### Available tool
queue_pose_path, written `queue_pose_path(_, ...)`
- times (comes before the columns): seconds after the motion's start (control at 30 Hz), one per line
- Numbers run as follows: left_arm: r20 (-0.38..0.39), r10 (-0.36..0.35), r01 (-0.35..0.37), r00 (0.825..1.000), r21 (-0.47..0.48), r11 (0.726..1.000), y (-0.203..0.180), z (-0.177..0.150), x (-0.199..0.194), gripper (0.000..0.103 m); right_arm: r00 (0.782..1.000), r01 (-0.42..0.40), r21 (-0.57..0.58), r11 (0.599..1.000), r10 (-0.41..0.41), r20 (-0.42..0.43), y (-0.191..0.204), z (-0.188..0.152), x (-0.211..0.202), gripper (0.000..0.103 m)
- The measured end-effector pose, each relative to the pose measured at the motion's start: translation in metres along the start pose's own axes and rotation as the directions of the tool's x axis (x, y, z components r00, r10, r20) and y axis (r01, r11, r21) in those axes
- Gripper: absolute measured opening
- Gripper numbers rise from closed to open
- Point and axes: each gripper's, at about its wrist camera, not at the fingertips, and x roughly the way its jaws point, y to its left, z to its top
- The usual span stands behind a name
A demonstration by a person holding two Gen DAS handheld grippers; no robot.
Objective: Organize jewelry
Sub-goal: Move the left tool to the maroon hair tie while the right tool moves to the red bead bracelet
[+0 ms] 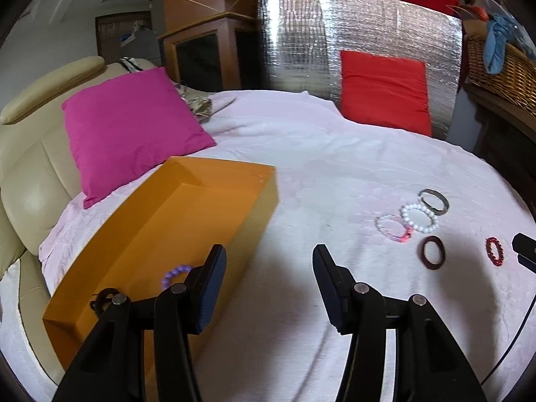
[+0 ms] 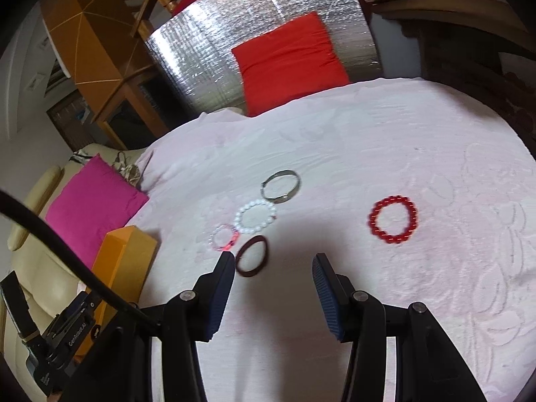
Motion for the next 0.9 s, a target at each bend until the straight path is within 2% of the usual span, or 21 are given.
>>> queue_pose_path(0.33,-0.030,-0.064,0.065,0.998,0.047,0.997,-0.044,-0.004,0.005,0.055,0.998,0.060,0.058,0.997,-0.060,-0.001,-0.043,0.010,-0.005,0.051)
queue_pose_path(0.53,-0.098,-0.119,0.126,0.988,0.075,0.989,-0.069,-0.010,0.019,0.058,0.992,0.123,0.104,0.987,-0.121,-0.028,-0.079,0.018,0.000,0.051)
queue_pose_path(0.73,-0.201,-0.209,0.230,0.957,0.084,0.970,-0.092,-0.015,0.040,0.060,0.980,0.195,0.147,0.970,-0.186,-0.072,-0.116,0.026,0.013,0.051)
queue_pose_path(0.9,-0.236,-0.293,0.323,0.927,0.103,0.941,-0.112,-0.010,0.056,0.061,0.973,0.222,0.157,0.962,-0.209,-0.095,-0.125,0.031,0.028,0.051)
